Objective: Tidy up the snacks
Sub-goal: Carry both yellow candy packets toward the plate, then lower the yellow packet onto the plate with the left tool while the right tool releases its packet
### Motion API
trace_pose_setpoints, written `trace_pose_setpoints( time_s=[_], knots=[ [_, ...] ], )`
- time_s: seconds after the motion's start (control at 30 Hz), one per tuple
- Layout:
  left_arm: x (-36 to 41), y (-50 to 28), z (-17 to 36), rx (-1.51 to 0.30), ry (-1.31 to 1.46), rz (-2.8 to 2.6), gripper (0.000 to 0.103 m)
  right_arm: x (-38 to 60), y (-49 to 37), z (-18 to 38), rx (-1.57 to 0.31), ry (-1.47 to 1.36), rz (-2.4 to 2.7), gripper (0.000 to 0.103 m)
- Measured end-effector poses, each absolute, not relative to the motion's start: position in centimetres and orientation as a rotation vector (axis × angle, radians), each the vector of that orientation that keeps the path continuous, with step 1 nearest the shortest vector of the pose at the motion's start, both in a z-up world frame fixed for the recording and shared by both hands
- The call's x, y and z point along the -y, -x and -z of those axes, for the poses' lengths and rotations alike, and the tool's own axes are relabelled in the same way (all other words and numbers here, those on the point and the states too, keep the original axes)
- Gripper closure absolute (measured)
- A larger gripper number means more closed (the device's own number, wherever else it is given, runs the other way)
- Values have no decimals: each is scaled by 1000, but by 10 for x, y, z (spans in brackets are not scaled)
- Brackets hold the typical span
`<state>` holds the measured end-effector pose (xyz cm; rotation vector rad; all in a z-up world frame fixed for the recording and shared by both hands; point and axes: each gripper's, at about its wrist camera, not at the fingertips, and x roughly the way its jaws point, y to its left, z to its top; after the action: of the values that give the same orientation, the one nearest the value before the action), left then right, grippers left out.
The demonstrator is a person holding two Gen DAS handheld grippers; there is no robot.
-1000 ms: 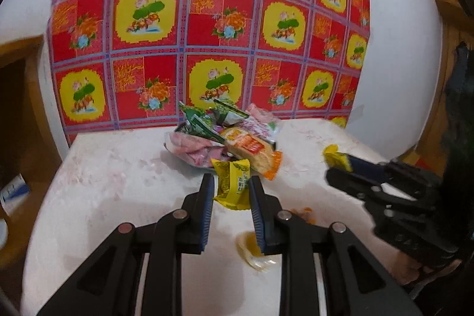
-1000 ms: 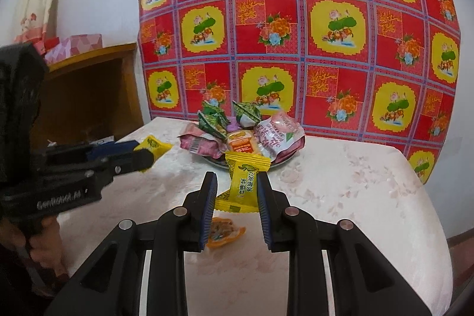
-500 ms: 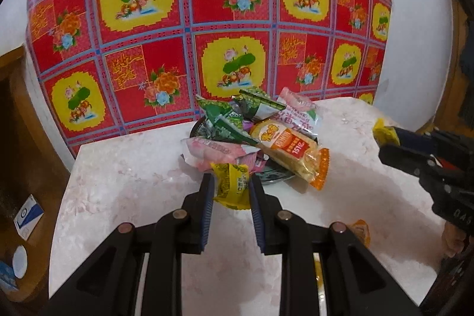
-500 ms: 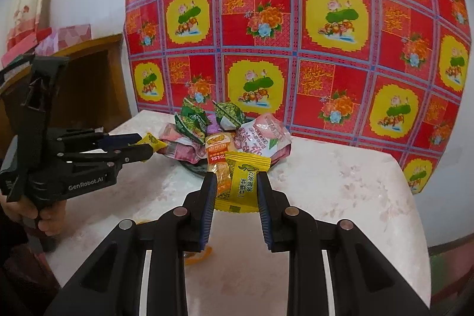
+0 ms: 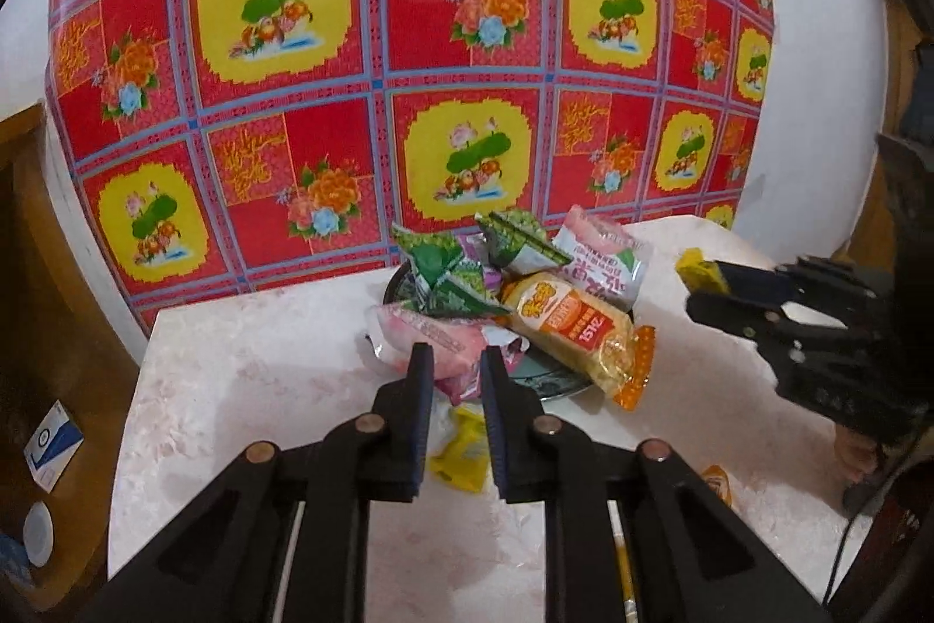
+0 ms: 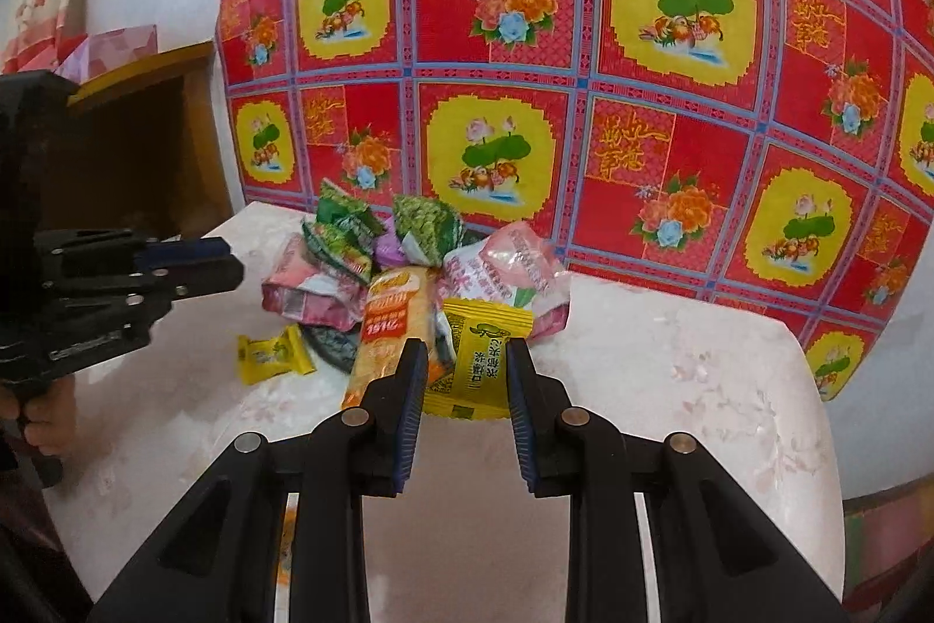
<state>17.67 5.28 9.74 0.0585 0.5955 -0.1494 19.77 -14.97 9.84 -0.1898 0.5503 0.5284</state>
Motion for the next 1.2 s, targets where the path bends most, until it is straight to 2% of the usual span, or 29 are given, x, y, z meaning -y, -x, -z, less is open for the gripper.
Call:
trace_pose_setpoints(
  time_s=[0.1, 0.13, 0.17, 0.23, 0.4, 0.47, 0.5, 0.63, 0.83, 1.17, 1.2],
  knots=[
    [-57, -178, -93, -666, -60, 228, 84, 147, -202, -102, -545, 194, -546, 75],
    [-56, -180, -88, -705, -85, 253, 72, 147, -203, -104, -543, 197, -556, 75],
    [-54, -180, -83, -724, -111, 261, 55, 146, -202, -105, -537, 206, -565, 75],
    [-49, -183, -71, -742, -171, 264, 45, 143, -202, -108, -527, 223, -573, 75],
    [-44, -206, -46, -850, -216, 262, 47, 133, -209, -114, -522, 229, -617, 75],
    [-45, -210, -42, -863, -211, 275, 67, 126, -211, -115, -529, 249, -649, 75],
    [-45, -209, -42, -870, -205, 275, 73, 122, -212, -115, -534, 264, -662, 75],
    [-42, -193, -46, -868, -225, 263, 74, 109, -220, -111, -548, 297, -690, 75],
    [-21, -180, -77, -726, -250, 274, 73, 101, -234, -105, -539, 296, -675, 75],
    [-2, -207, -63, -679, -256, 241, 71, 104, -250, -100, -548, 253, -642, 75],
    [-3, -209, -62, -674, -249, 249, 69, 106, -253, -99, -553, 236, -644, 71]
  ],
)
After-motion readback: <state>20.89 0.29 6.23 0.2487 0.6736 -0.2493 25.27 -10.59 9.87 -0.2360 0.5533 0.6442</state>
